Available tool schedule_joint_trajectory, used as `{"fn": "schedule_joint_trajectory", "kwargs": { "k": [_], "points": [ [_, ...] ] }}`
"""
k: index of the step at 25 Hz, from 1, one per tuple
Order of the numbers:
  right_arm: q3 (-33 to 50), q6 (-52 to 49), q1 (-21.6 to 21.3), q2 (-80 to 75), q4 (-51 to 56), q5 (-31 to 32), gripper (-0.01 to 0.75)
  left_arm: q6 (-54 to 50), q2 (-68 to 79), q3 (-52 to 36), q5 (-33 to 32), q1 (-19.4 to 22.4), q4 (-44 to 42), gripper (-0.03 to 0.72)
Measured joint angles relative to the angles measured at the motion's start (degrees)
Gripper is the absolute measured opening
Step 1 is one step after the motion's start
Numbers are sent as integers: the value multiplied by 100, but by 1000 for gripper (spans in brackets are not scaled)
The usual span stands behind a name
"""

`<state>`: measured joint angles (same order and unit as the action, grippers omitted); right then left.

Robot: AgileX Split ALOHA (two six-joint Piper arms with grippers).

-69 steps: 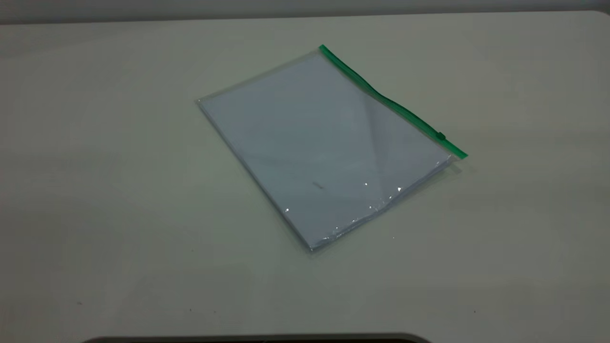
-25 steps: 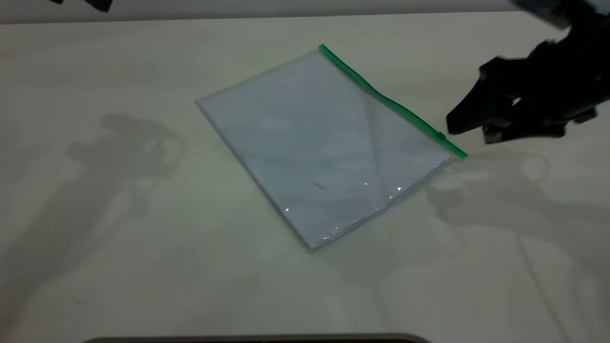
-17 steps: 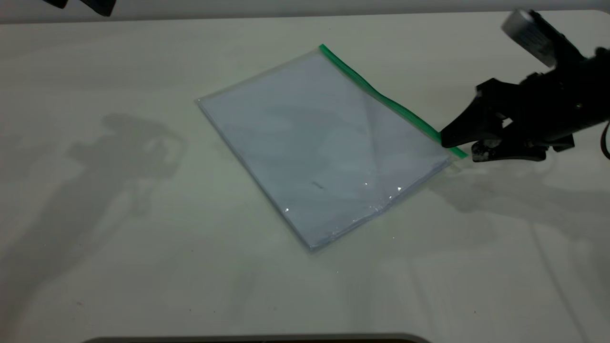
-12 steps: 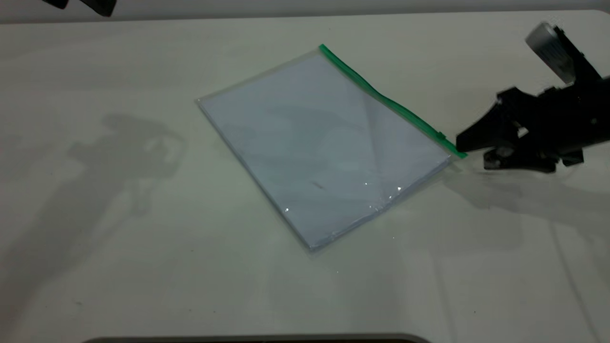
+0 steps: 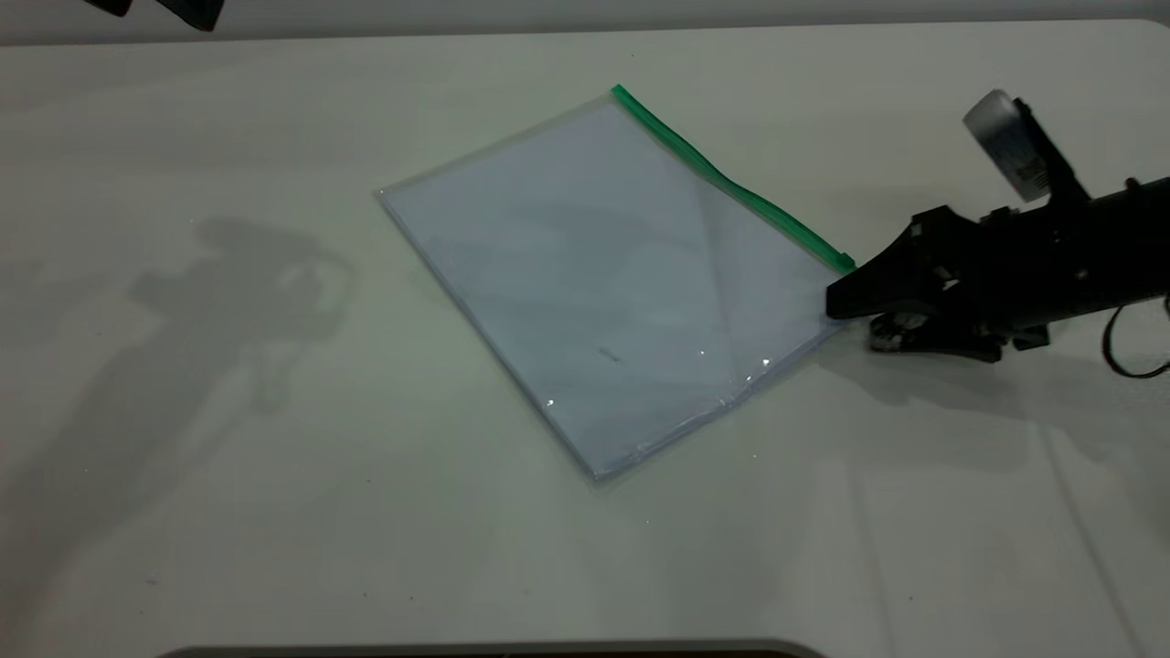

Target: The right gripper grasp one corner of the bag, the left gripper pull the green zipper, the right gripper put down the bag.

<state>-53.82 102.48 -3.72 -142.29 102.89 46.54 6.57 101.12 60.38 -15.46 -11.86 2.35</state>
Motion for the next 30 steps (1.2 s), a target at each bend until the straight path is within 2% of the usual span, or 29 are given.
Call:
{"fn": "schedule_joint_trajectory", "kwargs": {
  "k": [9,12,16,22,26,30],
  "points": [
    [-585,-47,342,-312,0,162,589,-5,0,0,41,-7,6,578],
    [-696,-67,547,-388,13,231,559,-5,0,0,41,-7,6,578],
    [-706,-67,657,-433,7,220,419,-5,0,0,45,-7,6,578],
    [-713,-62,652,-441,-4,241,59,-5,0,0,48,-7,6,578],
    [-875,-31,581,-375,-133,207,36,11,0,0,39,-7,-11,578],
    [-1137,-37,528,-47,-822,-79,36,372,0,0,-6,-7,-21,578]
  ]
}}
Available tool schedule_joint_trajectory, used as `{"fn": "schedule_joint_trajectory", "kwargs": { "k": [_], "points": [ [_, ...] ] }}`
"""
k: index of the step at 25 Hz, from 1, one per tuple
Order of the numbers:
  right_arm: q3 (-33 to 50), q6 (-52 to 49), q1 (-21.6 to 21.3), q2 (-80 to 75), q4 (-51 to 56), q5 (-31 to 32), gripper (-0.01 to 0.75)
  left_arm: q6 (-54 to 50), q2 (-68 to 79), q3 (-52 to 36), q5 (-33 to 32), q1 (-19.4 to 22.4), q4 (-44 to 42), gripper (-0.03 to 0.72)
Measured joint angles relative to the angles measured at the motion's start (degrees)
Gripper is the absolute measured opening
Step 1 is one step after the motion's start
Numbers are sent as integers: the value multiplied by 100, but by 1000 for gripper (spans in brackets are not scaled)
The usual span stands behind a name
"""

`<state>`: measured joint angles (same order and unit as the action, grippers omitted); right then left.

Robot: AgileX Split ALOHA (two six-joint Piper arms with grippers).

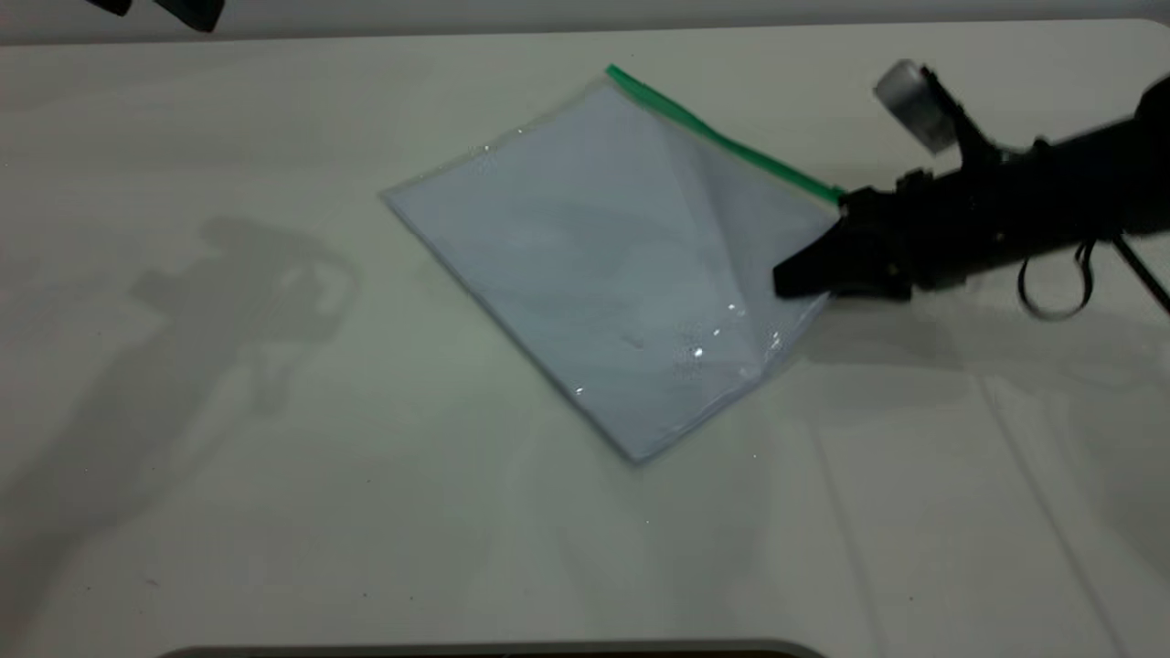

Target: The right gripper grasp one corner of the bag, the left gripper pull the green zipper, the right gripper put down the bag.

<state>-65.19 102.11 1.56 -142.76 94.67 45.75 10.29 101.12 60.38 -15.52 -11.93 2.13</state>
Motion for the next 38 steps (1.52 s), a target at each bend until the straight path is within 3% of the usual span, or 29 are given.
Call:
{"fn": "schedule_joint_trajectory", "kwargs": {
  "k": [11,23,32,38],
  "points": [
    [-508,-165,391,1267,-2570,-287,36,1483,0,0,374,-35,-6,578],
    [-1043,-1010,1802,1369,-4656,-199,36,2381,4,0,736,-486,-11,578],
    [-1057,-1339,1917,1369,-3843,-1047,36,3322,86,0,799,-1011,-11,574],
    [-1057,-924,1917,1369,-2820,-1111,36,3349,671,139,1124,-1209,-11,569]
  ]
}}
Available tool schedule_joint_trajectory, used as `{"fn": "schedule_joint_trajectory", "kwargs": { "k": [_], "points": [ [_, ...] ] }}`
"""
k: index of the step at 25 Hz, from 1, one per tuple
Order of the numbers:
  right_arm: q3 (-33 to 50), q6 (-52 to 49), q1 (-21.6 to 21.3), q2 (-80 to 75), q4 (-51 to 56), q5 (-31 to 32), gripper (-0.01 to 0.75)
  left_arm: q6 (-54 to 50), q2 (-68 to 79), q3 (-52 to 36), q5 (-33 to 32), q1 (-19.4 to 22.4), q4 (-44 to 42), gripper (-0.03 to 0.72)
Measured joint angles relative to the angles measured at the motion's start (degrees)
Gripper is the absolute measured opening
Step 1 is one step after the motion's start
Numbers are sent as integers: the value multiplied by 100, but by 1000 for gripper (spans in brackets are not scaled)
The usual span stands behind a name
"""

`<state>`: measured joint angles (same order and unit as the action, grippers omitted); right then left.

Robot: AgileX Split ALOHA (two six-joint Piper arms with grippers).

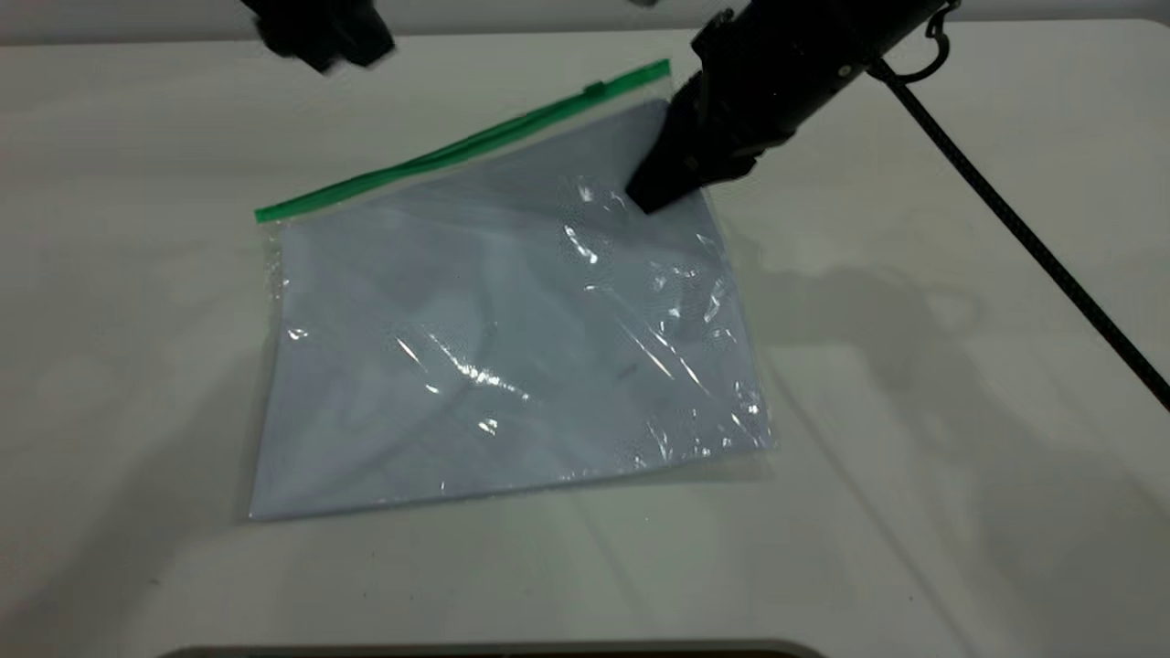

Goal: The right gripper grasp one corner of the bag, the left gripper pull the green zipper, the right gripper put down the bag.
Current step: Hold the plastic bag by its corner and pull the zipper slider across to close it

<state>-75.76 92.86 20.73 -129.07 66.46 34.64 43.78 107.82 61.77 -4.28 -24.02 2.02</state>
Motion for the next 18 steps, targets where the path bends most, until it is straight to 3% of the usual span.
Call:
{"fn": "schedule_joint_trajectory", "kwargs": {
  "k": [4,9,14,18],
  "points": [
    [0,348,0,0,572,-12,36,-37,344,464,-173,-157,6,567],
    [0,550,0,0,813,-54,36,-101,550,1156,-906,-229,153,567],
    [0,577,0,0,830,-125,36,-70,568,1704,-1785,-229,1183,567],
    [0,584,0,0,841,-169,36,557,572,1787,-2378,-229,1900,567]
  ]
}}
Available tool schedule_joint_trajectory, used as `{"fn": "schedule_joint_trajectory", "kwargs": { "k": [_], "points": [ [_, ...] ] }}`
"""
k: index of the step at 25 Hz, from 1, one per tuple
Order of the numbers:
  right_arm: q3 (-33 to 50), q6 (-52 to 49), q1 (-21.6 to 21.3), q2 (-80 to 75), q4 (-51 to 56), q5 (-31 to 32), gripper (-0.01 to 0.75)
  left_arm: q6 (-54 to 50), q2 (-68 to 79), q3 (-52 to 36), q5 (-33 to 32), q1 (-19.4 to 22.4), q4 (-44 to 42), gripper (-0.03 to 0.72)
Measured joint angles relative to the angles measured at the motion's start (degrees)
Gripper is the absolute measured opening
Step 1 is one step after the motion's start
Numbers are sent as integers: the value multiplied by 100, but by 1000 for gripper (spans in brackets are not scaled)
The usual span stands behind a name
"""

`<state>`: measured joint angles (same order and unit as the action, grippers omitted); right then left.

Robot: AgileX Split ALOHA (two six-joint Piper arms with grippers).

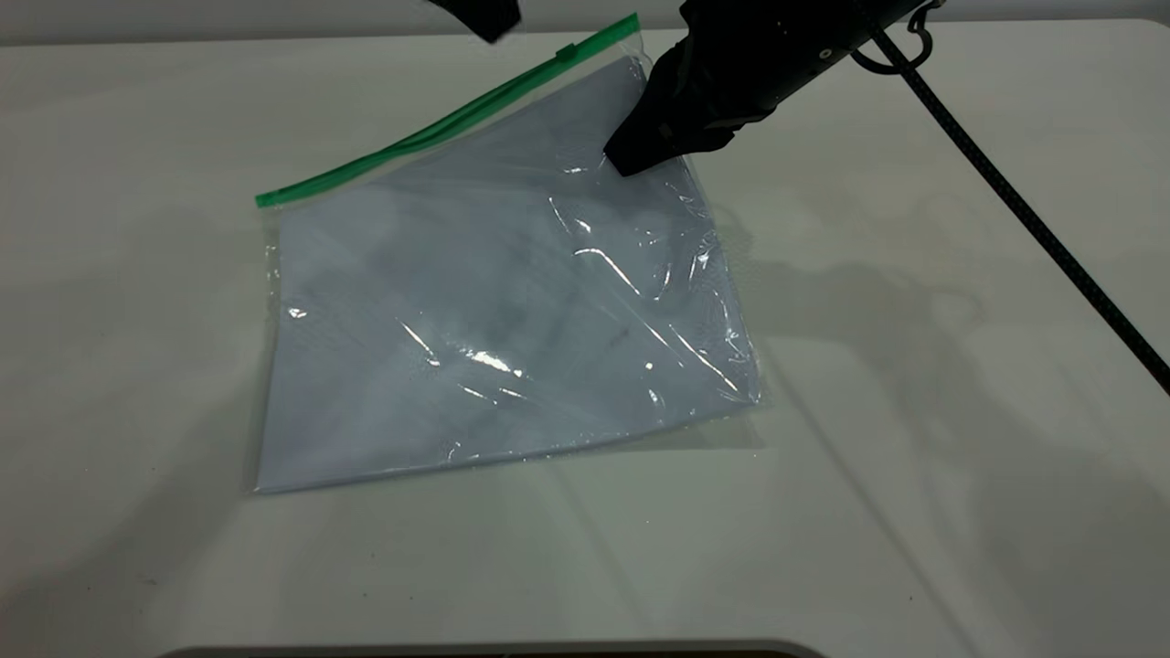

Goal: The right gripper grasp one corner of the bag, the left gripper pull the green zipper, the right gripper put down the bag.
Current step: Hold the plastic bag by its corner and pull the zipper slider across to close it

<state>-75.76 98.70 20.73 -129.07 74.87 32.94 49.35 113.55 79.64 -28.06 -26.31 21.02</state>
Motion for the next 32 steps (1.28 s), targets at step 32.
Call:
{"fn": "schedule_joint_trajectory", "kwargs": {
  "k": [32],
  "points": [
    [0,1019,-6,0,-507,629,36,5213,870,277,-1024,398,2971,538]
  ]
}}
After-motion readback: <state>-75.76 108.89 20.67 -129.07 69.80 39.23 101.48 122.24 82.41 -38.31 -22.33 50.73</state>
